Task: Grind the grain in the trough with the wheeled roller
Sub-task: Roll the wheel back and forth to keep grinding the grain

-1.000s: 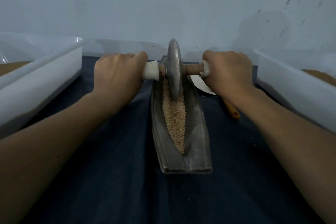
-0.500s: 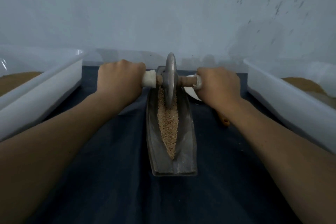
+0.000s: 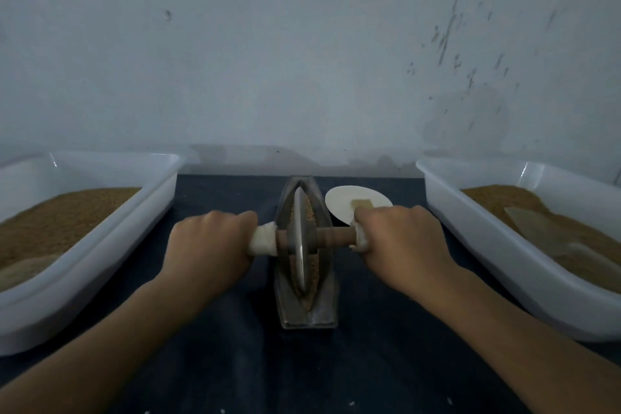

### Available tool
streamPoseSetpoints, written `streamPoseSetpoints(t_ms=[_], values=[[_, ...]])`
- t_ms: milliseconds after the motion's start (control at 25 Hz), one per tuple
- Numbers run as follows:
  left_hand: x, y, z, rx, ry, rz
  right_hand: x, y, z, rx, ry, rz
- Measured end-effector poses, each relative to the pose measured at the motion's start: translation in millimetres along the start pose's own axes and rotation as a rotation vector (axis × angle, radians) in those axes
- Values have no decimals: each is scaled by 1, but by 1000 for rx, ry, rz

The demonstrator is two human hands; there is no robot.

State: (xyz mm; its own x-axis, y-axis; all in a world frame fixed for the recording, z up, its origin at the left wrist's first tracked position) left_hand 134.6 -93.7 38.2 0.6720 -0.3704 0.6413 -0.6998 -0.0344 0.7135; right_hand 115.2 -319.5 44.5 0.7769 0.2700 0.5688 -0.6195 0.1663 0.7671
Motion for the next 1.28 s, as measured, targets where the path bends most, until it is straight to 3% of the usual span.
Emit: streamPoseSetpoints(t_ms=[200,400,600,760,1040,1280], values=[[30,-22,0,64,2,31,21,-23,8,20,-95,-76],[79,-70,-9,-17,66,-15,68,-62,22,34,-180,-71],[92,-88,-19,-101,110,-19,97,-69,28,0,-136,-11],[73,-96,-17,-161,166,-126,89,-65,15,13,-101,-22],[39,-34,-1,-74,67,-251,28,-28,5,68,-127,-144],[14,-5,-1,-52,21,-329,0,5,1,-4,-53,-52]])
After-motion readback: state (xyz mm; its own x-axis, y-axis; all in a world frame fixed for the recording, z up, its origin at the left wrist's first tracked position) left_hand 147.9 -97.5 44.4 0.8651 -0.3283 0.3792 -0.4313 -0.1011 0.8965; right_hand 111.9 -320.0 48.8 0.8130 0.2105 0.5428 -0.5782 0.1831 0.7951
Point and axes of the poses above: each hand's wrist, its own x-axis towards the middle knuckle, its own y-axis out of the back of the hand, z = x × y, the point moved 8 cm from there along x, towards the middle knuckle, and after that the axes turned 3 degrees about z, right-handed, at the moved point
